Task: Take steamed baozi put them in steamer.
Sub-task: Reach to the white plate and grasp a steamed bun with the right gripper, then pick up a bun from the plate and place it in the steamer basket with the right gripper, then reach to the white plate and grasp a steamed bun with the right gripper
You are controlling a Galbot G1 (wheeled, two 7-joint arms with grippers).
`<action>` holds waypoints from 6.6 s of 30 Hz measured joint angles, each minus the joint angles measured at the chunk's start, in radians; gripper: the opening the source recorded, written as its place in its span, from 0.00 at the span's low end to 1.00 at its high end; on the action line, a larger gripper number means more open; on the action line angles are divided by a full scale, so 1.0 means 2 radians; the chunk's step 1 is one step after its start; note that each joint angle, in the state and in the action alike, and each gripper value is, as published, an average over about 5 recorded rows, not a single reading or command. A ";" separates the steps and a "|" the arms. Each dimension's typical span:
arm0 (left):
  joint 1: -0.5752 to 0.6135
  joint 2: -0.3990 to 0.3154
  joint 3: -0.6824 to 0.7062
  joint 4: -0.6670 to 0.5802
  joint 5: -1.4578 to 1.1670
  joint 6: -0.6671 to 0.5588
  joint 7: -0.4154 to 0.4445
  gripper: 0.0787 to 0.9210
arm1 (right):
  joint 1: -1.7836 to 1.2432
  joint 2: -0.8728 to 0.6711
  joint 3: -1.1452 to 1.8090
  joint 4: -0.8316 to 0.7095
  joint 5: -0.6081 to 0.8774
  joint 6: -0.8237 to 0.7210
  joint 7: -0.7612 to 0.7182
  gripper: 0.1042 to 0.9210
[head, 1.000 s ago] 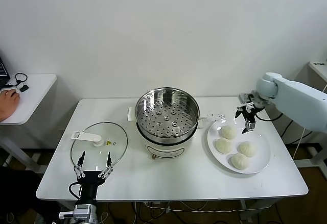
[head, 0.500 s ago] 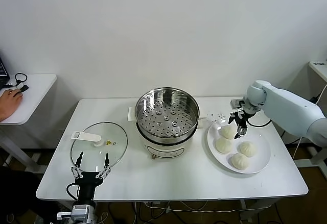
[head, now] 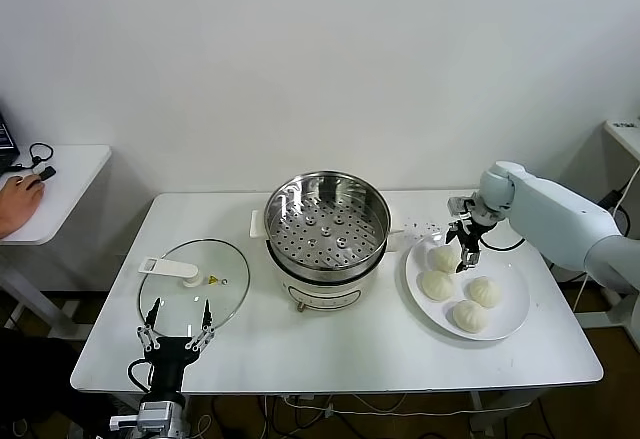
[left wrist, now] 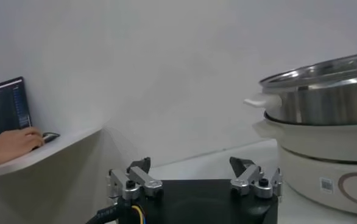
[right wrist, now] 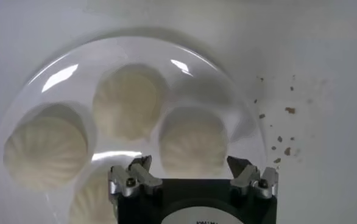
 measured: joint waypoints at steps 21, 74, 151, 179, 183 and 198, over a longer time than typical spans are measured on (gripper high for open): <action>-0.001 0.000 0.001 0.003 0.007 -0.002 -0.001 0.88 | -0.007 0.015 0.013 -0.022 -0.010 0.005 0.001 0.65; -0.002 0.000 0.010 0.008 0.011 -0.008 -0.006 0.88 | 0.311 0.108 -0.258 0.057 0.114 0.418 0.058 0.60; -0.013 0.000 0.009 0.018 0.016 0.001 -0.008 0.88 | 0.195 0.267 -0.170 -0.092 -0.013 0.427 0.077 0.88; -0.011 0.000 0.011 0.016 0.016 0.005 -0.008 0.88 | 0.305 0.177 -0.320 -0.013 0.140 0.427 0.060 0.88; -0.011 0.000 0.011 0.016 0.016 0.006 -0.008 0.88 | 0.318 0.159 -0.338 0.006 0.158 0.427 0.059 0.88; -0.016 0.000 0.013 0.024 0.016 0.006 -0.008 0.88 | 0.381 0.084 -0.419 0.117 0.222 0.423 0.076 0.88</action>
